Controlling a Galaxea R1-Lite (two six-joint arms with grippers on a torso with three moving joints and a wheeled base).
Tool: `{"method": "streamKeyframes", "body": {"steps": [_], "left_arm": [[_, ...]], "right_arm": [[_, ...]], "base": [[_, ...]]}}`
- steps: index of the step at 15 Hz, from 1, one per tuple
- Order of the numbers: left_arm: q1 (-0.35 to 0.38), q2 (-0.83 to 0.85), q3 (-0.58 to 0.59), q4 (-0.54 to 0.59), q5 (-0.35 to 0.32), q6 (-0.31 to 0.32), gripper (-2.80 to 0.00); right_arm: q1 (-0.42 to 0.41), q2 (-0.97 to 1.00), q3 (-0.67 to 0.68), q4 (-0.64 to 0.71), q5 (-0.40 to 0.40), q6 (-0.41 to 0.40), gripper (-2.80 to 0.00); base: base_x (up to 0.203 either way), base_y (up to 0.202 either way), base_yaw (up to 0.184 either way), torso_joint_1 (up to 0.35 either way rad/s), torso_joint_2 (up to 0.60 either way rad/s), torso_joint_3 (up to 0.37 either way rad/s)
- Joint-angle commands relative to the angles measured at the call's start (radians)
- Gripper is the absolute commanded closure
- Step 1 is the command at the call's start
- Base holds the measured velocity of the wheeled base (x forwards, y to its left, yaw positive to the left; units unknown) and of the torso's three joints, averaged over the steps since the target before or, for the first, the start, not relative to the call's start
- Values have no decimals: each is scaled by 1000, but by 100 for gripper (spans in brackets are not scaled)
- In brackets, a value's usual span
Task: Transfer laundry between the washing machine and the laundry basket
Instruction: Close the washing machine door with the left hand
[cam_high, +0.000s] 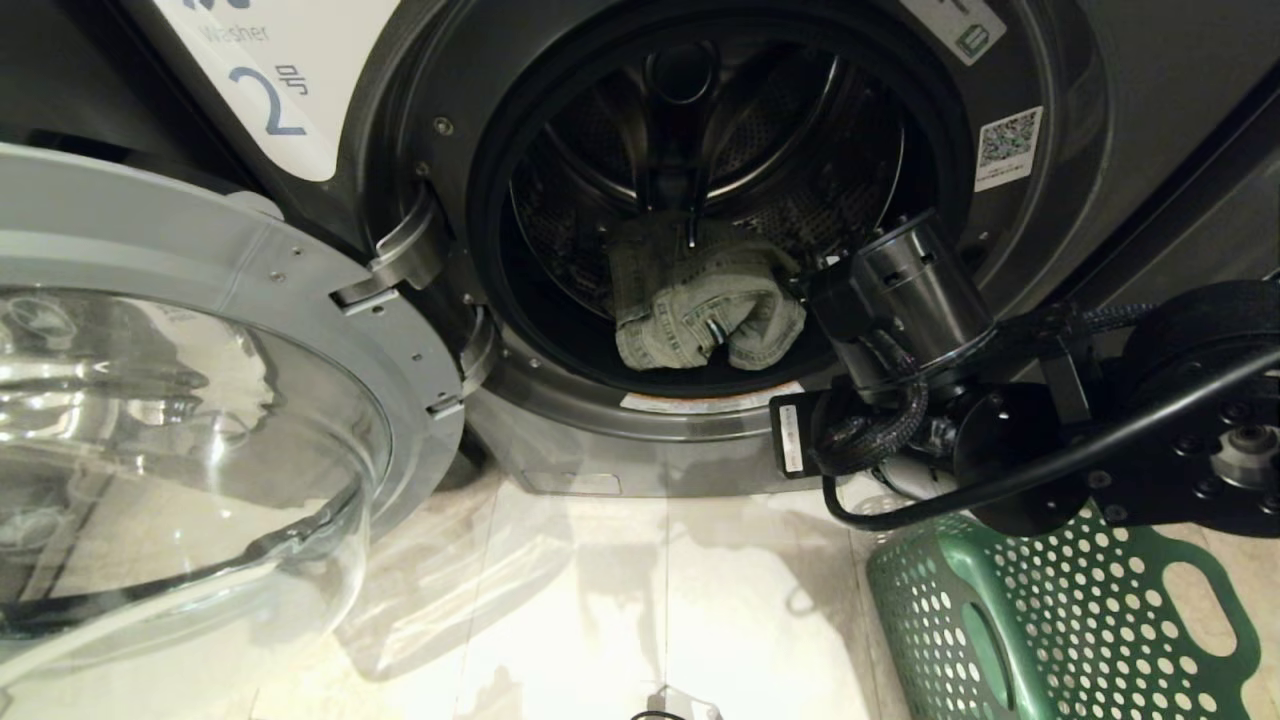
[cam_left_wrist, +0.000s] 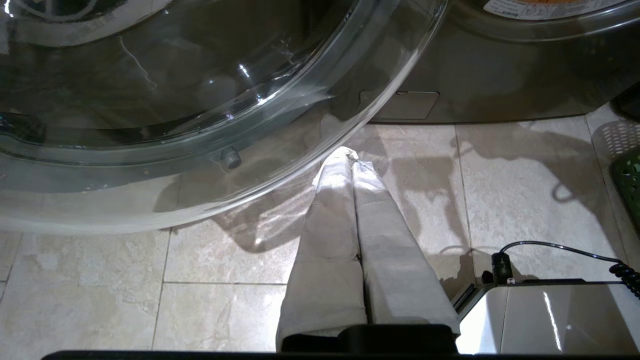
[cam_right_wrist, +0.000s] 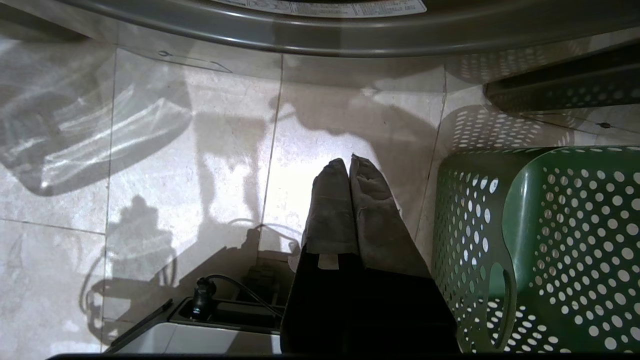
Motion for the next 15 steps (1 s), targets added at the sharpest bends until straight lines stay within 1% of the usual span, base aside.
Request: {"method": "streamKeyframes", "body": {"steps": [1, 9, 11, 13, 15], "left_arm": [[1, 2, 0, 0, 0, 0, 0], [1, 2, 0, 0, 0, -2, 0], [1, 2, 0, -1, 0, -1, 0], [1, 2, 0, -1, 0, -1, 0], [1, 2, 0, -1, 0, -1, 0]], "right_arm": [[-1, -5, 4, 1, -4, 2, 0], [0, 9, 4, 0, -3, 2, 0], [-1, 22, 1, -9, -2, 2, 0], [-3, 55, -8, -48, -2, -3, 0], [-5, 109, -23, -171, -1, -54, 0]], "base": [[0, 0, 0, 12, 2, -173], [0, 0, 0, 4, 3, -194], [0, 0, 0, 5, 3, -87], [0, 0, 0, 0, 1, -14], [0, 0, 0, 0, 0, 0]]}}
